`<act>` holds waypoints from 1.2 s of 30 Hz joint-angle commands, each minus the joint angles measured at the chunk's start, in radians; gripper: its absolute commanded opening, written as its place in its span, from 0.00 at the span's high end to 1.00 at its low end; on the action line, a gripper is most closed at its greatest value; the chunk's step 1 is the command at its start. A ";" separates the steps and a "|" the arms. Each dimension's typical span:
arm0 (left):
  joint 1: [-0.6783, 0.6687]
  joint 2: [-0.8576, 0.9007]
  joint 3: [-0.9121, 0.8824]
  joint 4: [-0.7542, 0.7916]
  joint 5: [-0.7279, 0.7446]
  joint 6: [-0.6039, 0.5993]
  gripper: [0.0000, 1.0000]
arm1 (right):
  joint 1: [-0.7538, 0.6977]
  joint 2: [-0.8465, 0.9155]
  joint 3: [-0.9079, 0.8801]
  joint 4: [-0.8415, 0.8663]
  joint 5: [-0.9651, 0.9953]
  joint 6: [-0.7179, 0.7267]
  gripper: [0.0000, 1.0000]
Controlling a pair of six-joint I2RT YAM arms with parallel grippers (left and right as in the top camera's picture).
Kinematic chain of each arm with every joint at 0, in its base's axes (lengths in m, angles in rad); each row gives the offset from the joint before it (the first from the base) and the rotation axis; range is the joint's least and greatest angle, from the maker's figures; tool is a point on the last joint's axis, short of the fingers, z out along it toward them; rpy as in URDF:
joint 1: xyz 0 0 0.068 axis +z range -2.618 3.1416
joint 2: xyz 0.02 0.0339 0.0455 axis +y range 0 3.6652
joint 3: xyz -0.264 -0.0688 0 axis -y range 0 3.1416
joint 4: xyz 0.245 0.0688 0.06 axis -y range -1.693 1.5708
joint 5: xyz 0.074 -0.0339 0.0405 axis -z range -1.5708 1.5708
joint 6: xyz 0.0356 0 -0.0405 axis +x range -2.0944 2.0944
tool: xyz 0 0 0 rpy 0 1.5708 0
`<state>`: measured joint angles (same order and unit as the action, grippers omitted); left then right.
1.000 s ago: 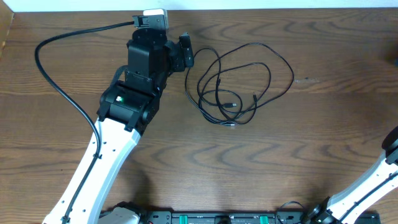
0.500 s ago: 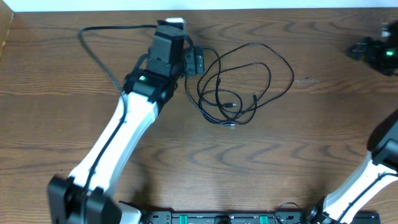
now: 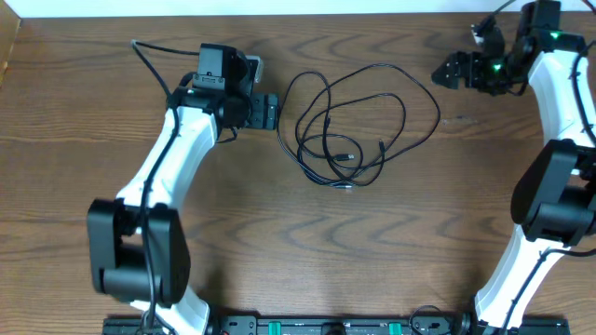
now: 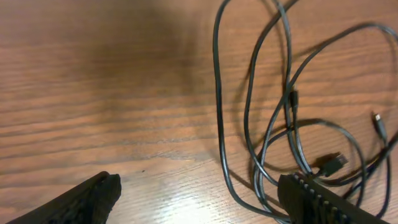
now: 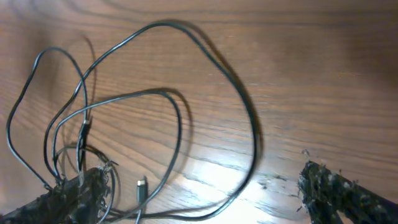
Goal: Untangle cables
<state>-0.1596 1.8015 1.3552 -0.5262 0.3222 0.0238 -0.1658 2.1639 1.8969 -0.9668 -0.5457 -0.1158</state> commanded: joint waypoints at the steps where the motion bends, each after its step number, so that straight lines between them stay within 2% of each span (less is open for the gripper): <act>1: -0.014 0.074 0.004 0.012 0.079 0.027 0.21 | 0.033 -0.039 0.007 -0.008 -0.006 -0.021 0.05; 9: -0.016 0.170 0.004 0.050 0.105 -0.029 0.32 | 0.072 -0.039 0.007 -0.010 0.011 -0.024 0.08; 11: -0.016 0.188 0.004 0.063 0.120 -0.044 0.39 | 0.079 -0.039 0.007 -0.010 0.032 -0.024 0.08; 14: -0.016 0.206 0.004 0.072 0.119 -0.056 0.68 | 0.085 -0.039 0.007 -0.010 0.035 -0.024 0.08; 20: -0.016 0.203 0.004 0.128 0.120 -0.101 0.92 | 0.091 -0.039 0.007 -0.014 0.035 -0.024 0.09; 31: -0.017 0.201 0.003 0.166 0.119 -0.115 0.92 | 0.130 -0.039 0.007 -0.014 0.036 -0.023 0.08; 35: -0.017 0.217 -0.002 0.166 0.112 -0.115 0.83 | 0.135 -0.039 0.007 -0.013 0.042 -0.024 0.08; 36: -0.017 0.219 -0.008 0.166 0.112 -0.115 0.77 | 0.135 -0.039 0.007 -0.013 0.043 -0.024 0.08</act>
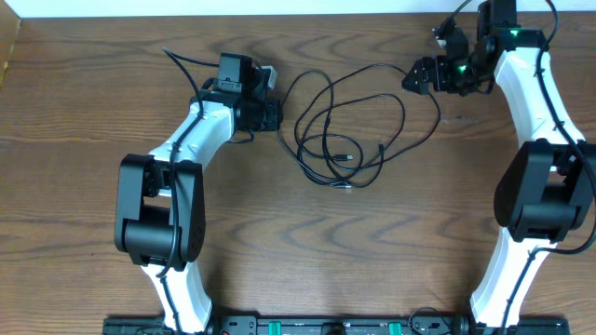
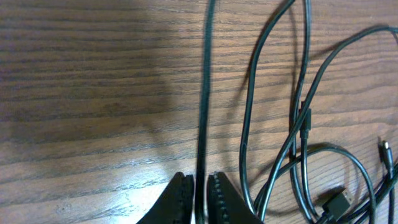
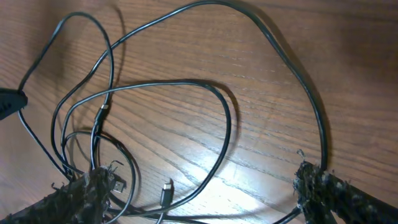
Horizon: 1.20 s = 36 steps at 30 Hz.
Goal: Untangle cables
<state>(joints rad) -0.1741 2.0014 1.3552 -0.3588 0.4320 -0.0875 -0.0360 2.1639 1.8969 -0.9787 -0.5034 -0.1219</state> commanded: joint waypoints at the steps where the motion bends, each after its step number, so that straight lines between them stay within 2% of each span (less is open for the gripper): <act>1: -0.002 0.019 -0.011 -0.001 0.002 -0.004 0.74 | 0.005 -0.039 0.007 -0.002 0.000 -0.018 0.08; 4: -0.002 0.019 -0.013 0.003 0.002 -0.004 0.64 | 0.005 -0.039 0.007 -0.001 0.000 -0.018 0.08; 7: -0.002 0.019 -0.013 0.005 0.002 -0.004 0.62 | 0.005 -0.039 0.007 -0.002 0.000 -0.018 0.08; 22: -0.038 0.021 -0.034 0.034 -0.029 -0.004 0.62 | 0.005 -0.039 0.007 -0.002 0.000 -0.018 0.08; 27: -0.055 0.039 -0.036 0.035 -0.101 -0.004 0.62 | 0.005 -0.039 0.007 -0.002 0.000 -0.018 0.08; 28: -0.057 0.050 -0.036 0.036 -0.105 -0.004 0.63 | 0.005 -0.039 0.007 -0.002 0.000 -0.018 0.08; 31: -0.057 0.058 -0.035 0.036 -0.105 -0.004 0.93 | 0.005 -0.039 0.006 -0.002 0.000 -0.018 0.08; 36: -0.058 -0.102 0.100 -0.025 -0.104 -0.005 0.93 | 0.013 -0.039 0.006 -0.005 -0.005 -0.013 0.08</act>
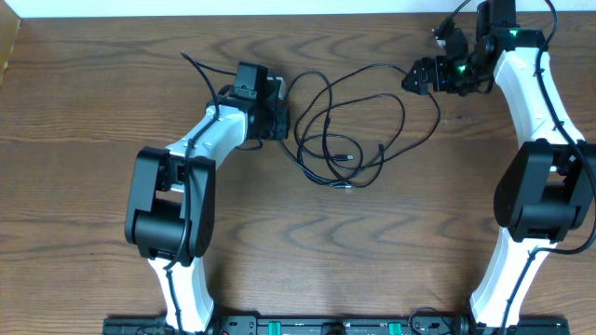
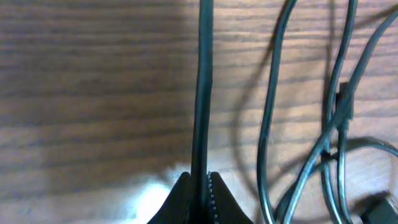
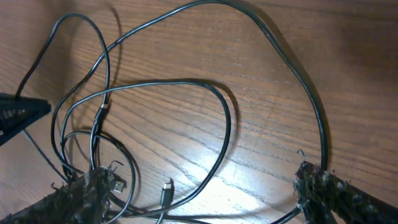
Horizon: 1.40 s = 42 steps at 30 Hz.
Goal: Untangle cables
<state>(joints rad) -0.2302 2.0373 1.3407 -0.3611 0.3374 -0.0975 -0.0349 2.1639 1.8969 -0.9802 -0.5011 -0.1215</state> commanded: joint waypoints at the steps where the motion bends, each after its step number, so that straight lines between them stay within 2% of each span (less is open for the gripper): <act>1: -0.002 -0.174 0.143 -0.023 -0.010 0.005 0.93 | 0.016 -0.039 0.007 -0.002 -0.007 -0.013 0.08; 6: -0.002 -0.366 0.292 0.023 -0.010 -0.016 0.93 | 0.042 -0.039 0.006 0.008 -0.007 -0.013 0.08; 8: -0.002 -0.467 0.327 0.088 -0.010 -0.040 0.93 | 0.060 -0.039 0.007 0.018 -0.007 -0.013 0.08; 14: -0.002 -0.608 0.331 0.248 0.007 -0.123 0.93 | 0.094 -0.039 0.007 0.051 -0.082 -0.004 0.08; 17: -0.002 -0.623 0.337 0.357 0.064 -0.169 0.93 | 0.095 -0.039 0.007 0.077 -0.130 0.037 0.10; 22: -0.002 -0.622 0.350 0.562 0.062 -0.300 0.93 | 0.095 -0.039 0.007 0.119 -0.282 0.038 0.11; 24: -0.002 -0.620 0.350 0.676 0.015 -0.389 0.93 | 0.095 -0.039 0.007 0.142 -0.367 0.019 0.11; 29: -0.002 -0.620 0.351 0.799 -0.119 -0.510 0.93 | 0.102 -0.039 0.007 0.172 -0.467 -0.007 0.10; 32: -0.002 -0.620 0.351 0.846 -0.128 -0.525 0.93 | 0.111 -0.039 0.007 0.173 -0.467 -0.007 0.11; 39: -0.002 -0.620 0.361 0.850 -0.241 -0.527 0.93 | 0.172 -0.039 0.006 0.156 -0.403 -0.004 0.12; 42: -0.002 -0.620 0.361 0.850 -0.329 -0.493 0.93 | 0.213 -0.033 0.005 0.167 -0.360 0.117 0.14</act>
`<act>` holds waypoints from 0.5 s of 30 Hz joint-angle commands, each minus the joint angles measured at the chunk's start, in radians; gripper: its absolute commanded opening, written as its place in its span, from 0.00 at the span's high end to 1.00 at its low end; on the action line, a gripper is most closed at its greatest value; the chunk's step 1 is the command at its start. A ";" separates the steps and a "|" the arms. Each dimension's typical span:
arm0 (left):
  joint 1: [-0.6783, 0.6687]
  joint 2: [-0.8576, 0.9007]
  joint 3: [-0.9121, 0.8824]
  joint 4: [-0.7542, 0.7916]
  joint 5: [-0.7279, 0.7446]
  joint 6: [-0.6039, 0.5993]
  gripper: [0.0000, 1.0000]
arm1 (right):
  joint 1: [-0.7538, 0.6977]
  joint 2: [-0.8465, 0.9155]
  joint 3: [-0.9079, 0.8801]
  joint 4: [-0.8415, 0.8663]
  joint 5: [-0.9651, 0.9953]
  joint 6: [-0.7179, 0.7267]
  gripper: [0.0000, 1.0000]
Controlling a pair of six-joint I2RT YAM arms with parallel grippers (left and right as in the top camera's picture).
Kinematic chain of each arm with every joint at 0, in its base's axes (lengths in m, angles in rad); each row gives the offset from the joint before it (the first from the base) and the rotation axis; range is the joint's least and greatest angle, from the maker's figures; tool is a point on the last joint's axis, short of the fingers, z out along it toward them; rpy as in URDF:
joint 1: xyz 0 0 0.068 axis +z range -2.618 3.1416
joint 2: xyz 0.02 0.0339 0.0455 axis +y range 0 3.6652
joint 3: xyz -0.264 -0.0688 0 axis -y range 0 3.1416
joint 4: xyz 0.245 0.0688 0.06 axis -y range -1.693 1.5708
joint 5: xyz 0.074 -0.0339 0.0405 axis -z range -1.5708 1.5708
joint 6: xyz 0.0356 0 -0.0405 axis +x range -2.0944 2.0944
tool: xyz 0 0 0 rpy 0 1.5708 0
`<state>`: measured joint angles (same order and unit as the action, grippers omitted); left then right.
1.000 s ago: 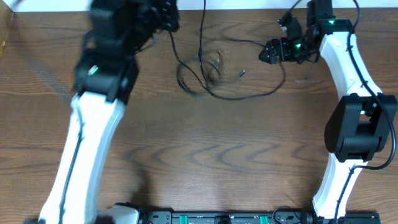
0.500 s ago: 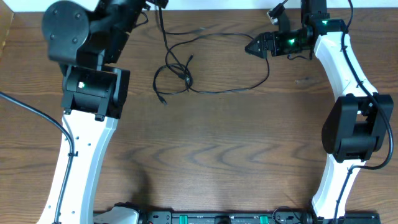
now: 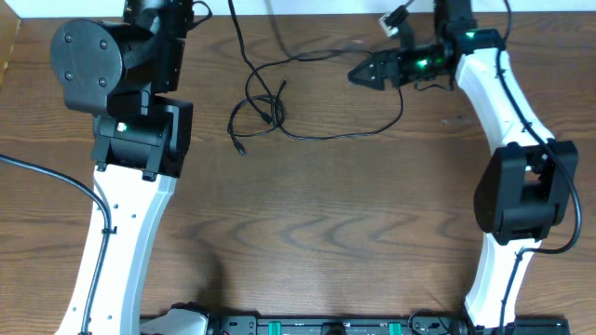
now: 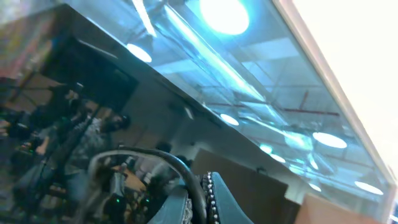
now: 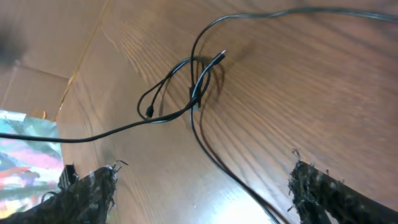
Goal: Untangle cables
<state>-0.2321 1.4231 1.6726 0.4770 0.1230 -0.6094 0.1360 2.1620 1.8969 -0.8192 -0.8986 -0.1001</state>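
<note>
A black cable tangle (image 3: 265, 110) lies on the wooden table (image 3: 372, 233), drawn into a small knot (image 5: 196, 87) with a loose plug end (image 5: 149, 113). One strand (image 3: 235, 28) climbs from it toward the back edge. My left gripper (image 4: 200, 186) is raised high, facing the room, shut on a black cable strand (image 4: 186, 171). A long strand (image 3: 372, 130) runs right under my right gripper (image 3: 358, 76). In the right wrist view the right gripper (image 5: 202, 186) is open just above the table, with that strand (image 5: 230, 171) between its fingers (image 5: 87, 186).
The left arm's body (image 3: 121, 84) looms large over the table's left side. The table's back edge (image 3: 307, 13) runs close behind the tangle. Past the table's left edge the right wrist view shows cardboard (image 5: 43, 43).
My left gripper, shut on the strand at table level before, is now lifted high with it. The wide loops have drawn left into a small knot. My open right gripper has moved left.
Both grippers stood open, the left beside the tangle's left loop, the right off at the back right. Then the left closed around the left strand while the right hung over the right loop. The left gripped tight, and now holds the strand raised.
</note>
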 commanded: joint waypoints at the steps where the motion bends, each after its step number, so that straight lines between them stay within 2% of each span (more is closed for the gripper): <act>1: 0.000 -0.006 0.029 0.010 -0.138 0.056 0.92 | 0.060 -0.028 0.005 0.017 0.044 0.153 0.15; 5: 0.000 -0.005 0.029 -0.060 -0.230 0.141 0.93 | 0.144 -0.019 0.005 0.072 0.099 0.388 0.17; 8: 0.000 -0.005 0.029 -0.114 -0.305 0.240 0.93 | 0.221 -0.016 0.005 0.096 0.216 0.571 0.21; 11: 0.000 -0.005 0.029 -0.125 -0.351 0.323 0.93 | 0.257 -0.012 0.005 0.095 0.307 0.671 0.22; 15: 0.000 -0.005 0.029 -0.153 -0.384 0.401 0.93 | 0.280 0.012 0.005 0.103 0.350 0.727 0.22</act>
<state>-0.2321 1.4235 1.6749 0.3325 -0.1955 -0.3305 0.4168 2.1620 1.8969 -0.7204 -0.6300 0.5129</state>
